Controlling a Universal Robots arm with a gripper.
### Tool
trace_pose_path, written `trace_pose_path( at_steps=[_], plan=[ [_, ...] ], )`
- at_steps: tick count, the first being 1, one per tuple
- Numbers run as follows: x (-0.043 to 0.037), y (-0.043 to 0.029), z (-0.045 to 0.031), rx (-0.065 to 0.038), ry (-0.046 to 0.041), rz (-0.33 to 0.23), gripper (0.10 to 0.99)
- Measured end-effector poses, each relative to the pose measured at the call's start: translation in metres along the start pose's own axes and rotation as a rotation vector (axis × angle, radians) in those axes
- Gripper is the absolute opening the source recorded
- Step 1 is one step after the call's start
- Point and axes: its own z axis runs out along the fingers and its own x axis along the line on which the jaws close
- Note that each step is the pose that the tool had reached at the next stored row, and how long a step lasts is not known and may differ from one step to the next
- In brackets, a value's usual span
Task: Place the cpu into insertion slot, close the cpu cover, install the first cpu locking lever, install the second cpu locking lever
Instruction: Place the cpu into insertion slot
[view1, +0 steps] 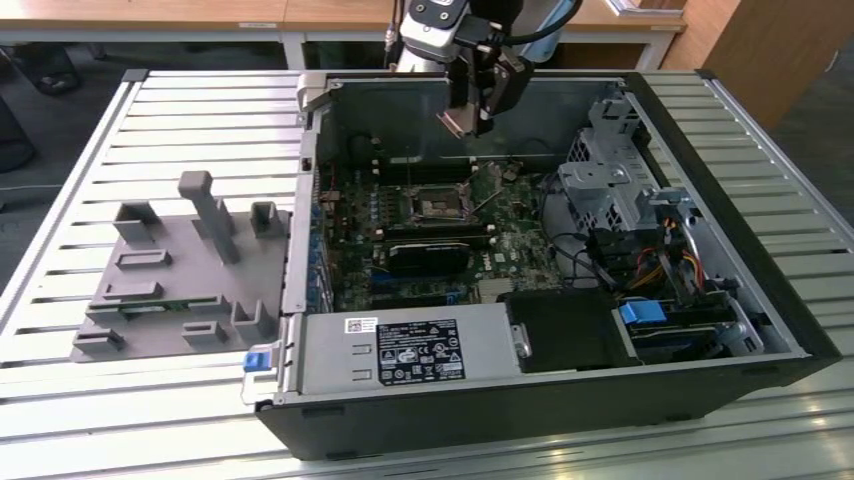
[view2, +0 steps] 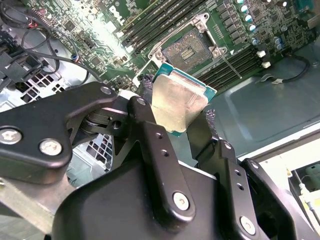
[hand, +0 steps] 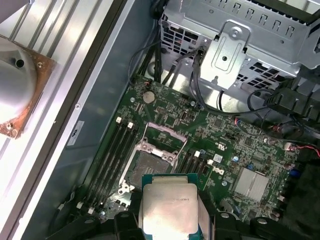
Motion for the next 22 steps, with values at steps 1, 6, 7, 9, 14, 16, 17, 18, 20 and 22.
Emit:
trace_pose_path(
  at_steps=[1, 6, 7, 9, 14, 16, 17, 18, 20, 22],
  plan=[
    [0.0000, 0.0000, 0.0000, 0.000, -0.0001, 0.002, 0.525],
    [0.0000, 0.0000, 0.0005, 0.000, -0.0008, 0.009, 0.525],
    [0.0000, 0.0000, 0.0007, 0.000, -0.0008, 0.011, 0.525],
    [0.0000, -0.0001, 0.0012, 0.000, -0.0009, 0.013, 0.525],
    [0.0000, -0.0003, 0.0029, 0.000, -0.0012, 0.016, 0.525],
    [0.0000, -0.0004, 0.0039, 0.001, -0.0011, 0.016, 0.525],
    [0.0000, -0.0004, 0.0042, 0.001, -0.0011, 0.017, 0.525],
    [0.0000, -0.0004, 0.0044, 0.001, -0.0011, 0.017, 0.525],
    [-0.0001, -0.0005, 0.0053, 0.001, -0.0009, 0.017, 0.525],
    [-0.0001, -0.0005, 0.0063, 0.002, -0.0011, 0.017, 0.525]
  ],
)
